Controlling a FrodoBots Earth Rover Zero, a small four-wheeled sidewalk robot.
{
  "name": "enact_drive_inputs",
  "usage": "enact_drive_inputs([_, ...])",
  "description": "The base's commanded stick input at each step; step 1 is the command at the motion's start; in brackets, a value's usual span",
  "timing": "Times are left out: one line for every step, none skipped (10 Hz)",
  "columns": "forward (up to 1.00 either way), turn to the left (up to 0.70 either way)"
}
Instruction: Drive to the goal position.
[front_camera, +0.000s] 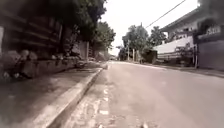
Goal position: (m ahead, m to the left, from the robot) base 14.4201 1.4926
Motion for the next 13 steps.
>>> enact_drive_inputs([0.7, 0.0])
enact_drive_inputs([0.7, 0.0])
enact_drive_inputs([0.7, 0.0])
enact_drive_inputs([0.7, 0.0])
enact_drive_inputs([0.7, 0.0])
enact_drive_inputs([0.7, 0.0])
enact_drive_inputs([0.7, 0.0])
enact_drive_inputs([0.7, 0.0])
enact_drive_inputs([0.7, -0.01])
enact_drive_inputs([0.7, -0.03])
enact_drive_inputs([0.7, -0.05])
enact_drive_inputs([0.7, -0.06])
enact_drive_inputs([0.7, -0.07])
